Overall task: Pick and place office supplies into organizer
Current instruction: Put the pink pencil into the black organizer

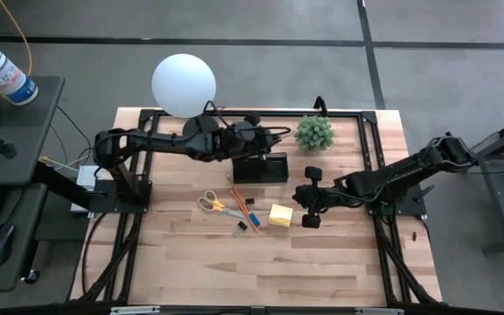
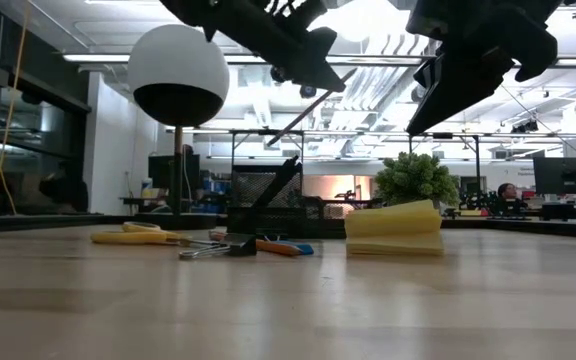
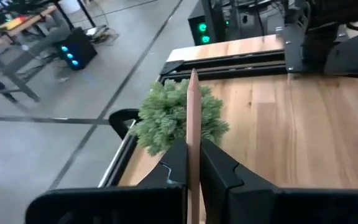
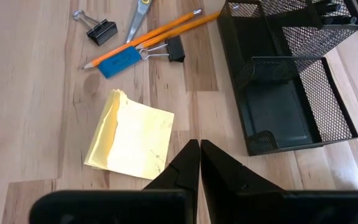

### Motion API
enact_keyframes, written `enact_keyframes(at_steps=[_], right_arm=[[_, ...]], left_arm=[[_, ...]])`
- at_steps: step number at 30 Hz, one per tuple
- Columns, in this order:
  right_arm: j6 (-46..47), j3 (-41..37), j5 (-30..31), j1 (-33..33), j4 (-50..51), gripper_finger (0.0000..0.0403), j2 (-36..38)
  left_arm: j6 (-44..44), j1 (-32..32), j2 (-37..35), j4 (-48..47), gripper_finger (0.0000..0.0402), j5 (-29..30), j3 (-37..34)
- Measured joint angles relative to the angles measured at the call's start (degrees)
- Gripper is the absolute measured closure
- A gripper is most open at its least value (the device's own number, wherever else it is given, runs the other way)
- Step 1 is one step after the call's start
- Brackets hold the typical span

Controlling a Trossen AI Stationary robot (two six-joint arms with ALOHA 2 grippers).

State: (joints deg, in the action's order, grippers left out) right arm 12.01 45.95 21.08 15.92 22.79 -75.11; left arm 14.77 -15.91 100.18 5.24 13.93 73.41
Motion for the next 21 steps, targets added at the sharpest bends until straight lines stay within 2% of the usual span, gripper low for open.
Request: enact_keyframes(at_steps=[7,21], right_arm=[[0.0,0.0,0.0,0.0,-0.3,0.0391,0.0],[0.1,0.0,0.0,0.0,-0.8,0.0391,0.0]], left_arm=[[0.7,-0.3,0.4,0.2,0.04,-3.4,-0.8],[-1.0,-3.5,0.2,25.5,0.0398,-4.2,-17.8]])
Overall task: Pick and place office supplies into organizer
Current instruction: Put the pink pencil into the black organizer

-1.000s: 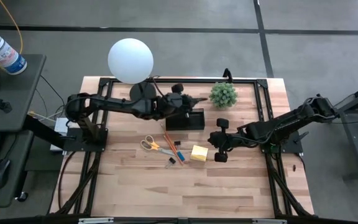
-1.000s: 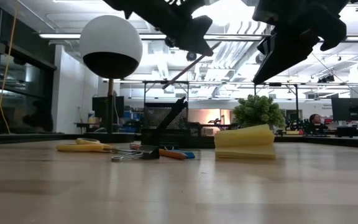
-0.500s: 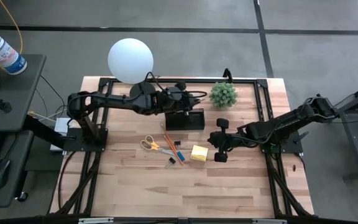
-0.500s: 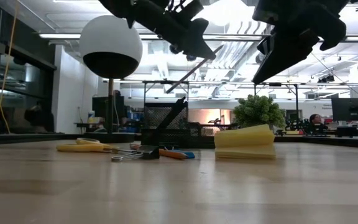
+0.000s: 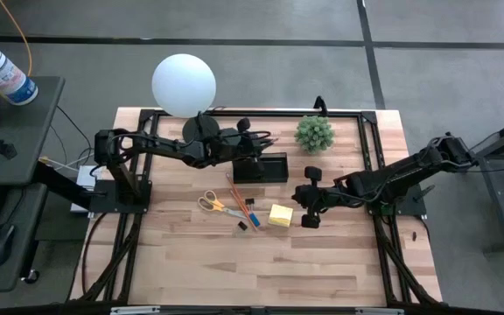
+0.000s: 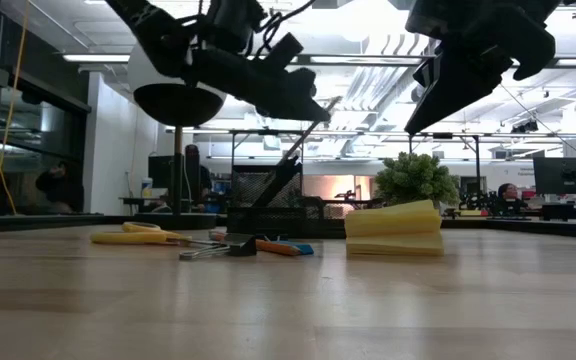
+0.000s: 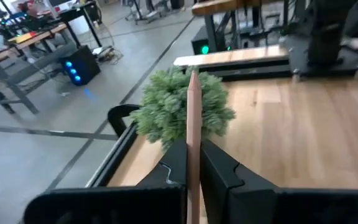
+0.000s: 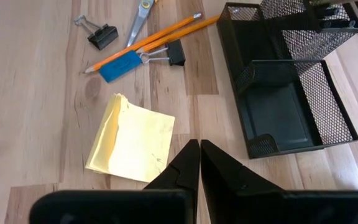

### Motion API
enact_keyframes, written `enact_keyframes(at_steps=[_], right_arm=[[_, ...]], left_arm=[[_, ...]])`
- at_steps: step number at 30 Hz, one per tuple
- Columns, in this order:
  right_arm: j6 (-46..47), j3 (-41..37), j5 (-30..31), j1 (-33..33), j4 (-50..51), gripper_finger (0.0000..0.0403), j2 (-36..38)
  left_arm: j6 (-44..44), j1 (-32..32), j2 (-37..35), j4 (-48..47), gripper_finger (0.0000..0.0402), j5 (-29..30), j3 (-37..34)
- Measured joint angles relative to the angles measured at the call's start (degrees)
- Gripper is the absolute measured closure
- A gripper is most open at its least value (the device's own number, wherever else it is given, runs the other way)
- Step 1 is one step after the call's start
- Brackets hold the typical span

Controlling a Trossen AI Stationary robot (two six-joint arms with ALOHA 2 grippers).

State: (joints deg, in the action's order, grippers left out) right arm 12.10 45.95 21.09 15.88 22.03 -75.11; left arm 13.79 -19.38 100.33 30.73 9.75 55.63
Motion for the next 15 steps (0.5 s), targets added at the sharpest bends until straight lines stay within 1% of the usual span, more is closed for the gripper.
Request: enact_keyframes(at_steps=[4,12,15], right_arm=[[0.0,0.0,0.0,0.0,-0.2,0.0391,0.0],[-0.1,0.0,0.0,0.0,-0.3,0.0391,0.0],[-0.1,0.0,0.0,0.0,-0.3,0.0391,0.0]], left_arm=[[-2.2,-0.6,-0.1,-0.2,0.0397,-1.7,-1.0],[-2.3,-0.6,-0.1,-1.1,0.0396,-1.9,-1.4],[-3.2,-0.5,-0.1,-2.8,0.0392,-2.0,-1.4]])
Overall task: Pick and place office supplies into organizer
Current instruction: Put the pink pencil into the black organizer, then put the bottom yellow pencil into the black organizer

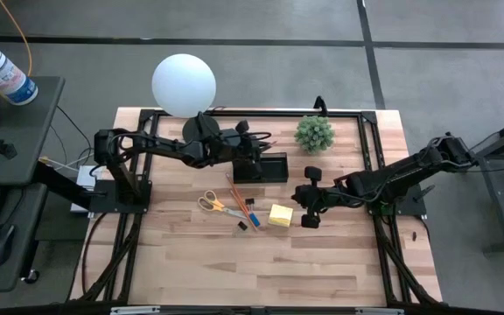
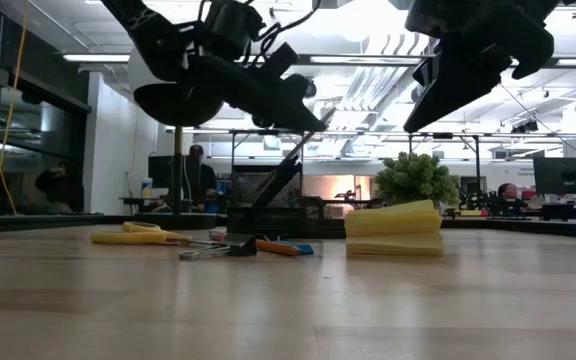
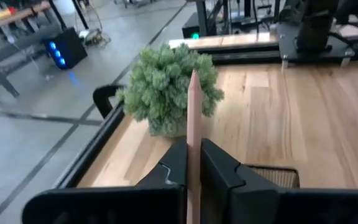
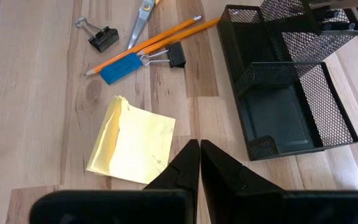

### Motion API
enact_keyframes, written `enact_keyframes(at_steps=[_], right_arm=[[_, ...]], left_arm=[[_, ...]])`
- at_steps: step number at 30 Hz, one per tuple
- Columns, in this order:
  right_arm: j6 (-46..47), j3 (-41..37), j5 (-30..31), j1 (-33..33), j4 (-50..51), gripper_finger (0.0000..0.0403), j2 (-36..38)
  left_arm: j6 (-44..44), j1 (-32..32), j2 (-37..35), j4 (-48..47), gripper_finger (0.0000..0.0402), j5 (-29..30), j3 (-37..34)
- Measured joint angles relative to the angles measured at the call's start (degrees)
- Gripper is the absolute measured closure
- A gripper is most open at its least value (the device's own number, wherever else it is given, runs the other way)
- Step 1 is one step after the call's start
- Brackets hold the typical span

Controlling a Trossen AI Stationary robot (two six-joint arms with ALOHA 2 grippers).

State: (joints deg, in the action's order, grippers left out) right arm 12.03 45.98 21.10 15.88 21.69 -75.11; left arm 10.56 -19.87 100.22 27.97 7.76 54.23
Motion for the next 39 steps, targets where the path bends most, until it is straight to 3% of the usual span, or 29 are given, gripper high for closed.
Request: enact_keyframes(at_steps=[14,32,39], right_arm=[[0.0,0.0,0.0,0.0,-0.2,0.0391,0.0],[0.0,0.0,0.0,0.0,-0.1,0.0391,0.0],[0.9,0.0,0.0,0.0,0.4,0.0391,0.0]], left_arm=[[-2.0,0.0,0.0,-1.1,0.0302,0.4,0.0],[-4.7,1.8,-5.6,-3.1,0.0296,-0.7,0.0],[-12.8,4.3,-11.1,-17.8,0.0296,-8.0,0.1]])
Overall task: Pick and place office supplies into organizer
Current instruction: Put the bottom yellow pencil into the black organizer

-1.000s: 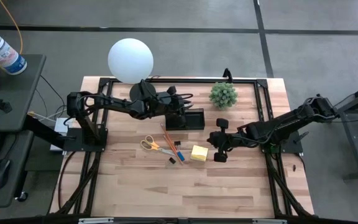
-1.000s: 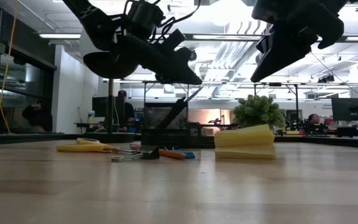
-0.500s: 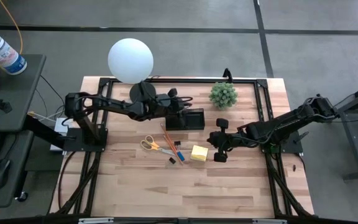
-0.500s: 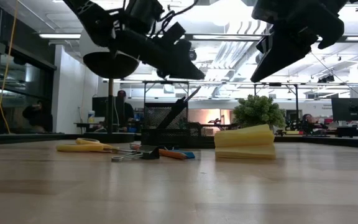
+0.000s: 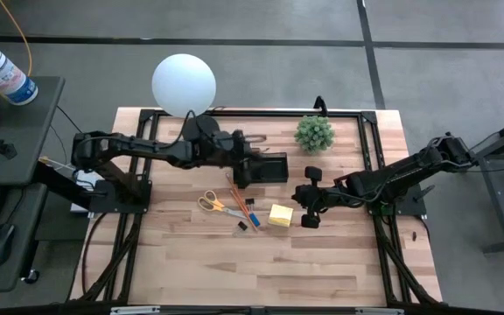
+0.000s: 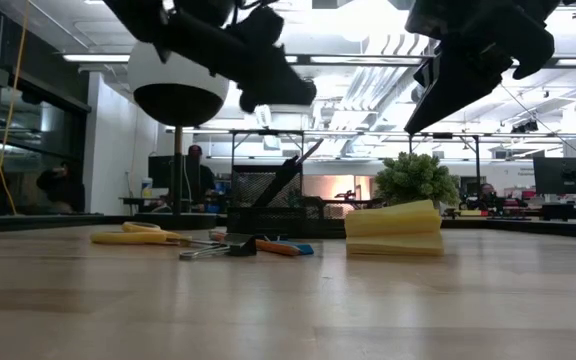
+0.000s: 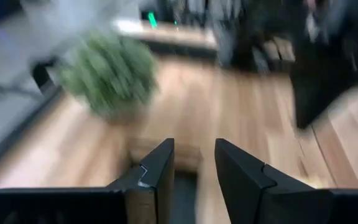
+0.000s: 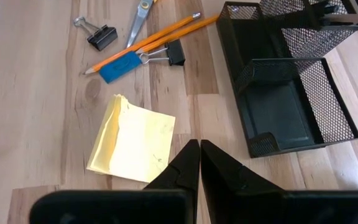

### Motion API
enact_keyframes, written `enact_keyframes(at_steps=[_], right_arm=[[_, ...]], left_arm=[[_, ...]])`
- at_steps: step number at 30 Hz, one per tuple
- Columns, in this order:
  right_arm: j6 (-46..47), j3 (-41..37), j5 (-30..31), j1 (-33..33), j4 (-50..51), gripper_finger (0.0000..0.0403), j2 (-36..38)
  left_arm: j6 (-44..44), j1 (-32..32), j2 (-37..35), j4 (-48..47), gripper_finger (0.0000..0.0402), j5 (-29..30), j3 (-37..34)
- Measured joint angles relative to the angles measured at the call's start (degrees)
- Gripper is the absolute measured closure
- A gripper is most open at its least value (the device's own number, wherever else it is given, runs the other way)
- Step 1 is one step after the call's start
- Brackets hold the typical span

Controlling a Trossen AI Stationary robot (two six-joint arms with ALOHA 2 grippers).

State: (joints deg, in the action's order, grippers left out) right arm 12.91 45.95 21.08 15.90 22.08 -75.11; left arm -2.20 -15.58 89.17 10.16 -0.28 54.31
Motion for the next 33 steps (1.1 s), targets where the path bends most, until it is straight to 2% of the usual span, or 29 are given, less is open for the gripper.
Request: enact_keyframes(at_steps=[5,9,15,18,22,25,30,33], right_arm=[[-0.5,0.0,0.0,0.0,0.0,0.0391,0.0],[-0.8,0.0,0.0,0.0,-0.2,0.0391,0.0],[-0.9,0.0,0.0,0.0,-1.4,0.0391,0.0],[-0.9,0.0,-0.1,0.0,-1.7,0.0391,0.0],[-1.0,0.0,-0.2,0.0,-1.7,0.0391,0.0],[-1.4,0.0,-0.2,0.0,-1.7,0.0391,0.0],[-1.4,0.0,-0.2,0.0,-1.7,0.0391,0.0],[-1.4,0.0,-0.9,0.0,-2.4,0.0391,0.0]], left_arm=[[7.4,5.7,-1.5,-15.4,0.0296,-0.2,0.0],[16.0,10.1,-1.4,-23.0,0.0296,0.2,0.0],[32.6,14.5,-1.2,-29.9,0.0296,9.0,0.0],[34.8,14.5,-1.2,-33.5,0.0296,12.5,0.0],[33.1,14.4,-1.2,-38.4,0.0296,14.2,-0.1],[31.4,14.6,-1.2,-39.1,0.0296,12.4,-0.1],[30.7,15.0,-1.2,-34.4,0.0296,2.4,-0.1],[30.9,15.7,-1.2,-32.0,0.0296,1.3,-0.1]])
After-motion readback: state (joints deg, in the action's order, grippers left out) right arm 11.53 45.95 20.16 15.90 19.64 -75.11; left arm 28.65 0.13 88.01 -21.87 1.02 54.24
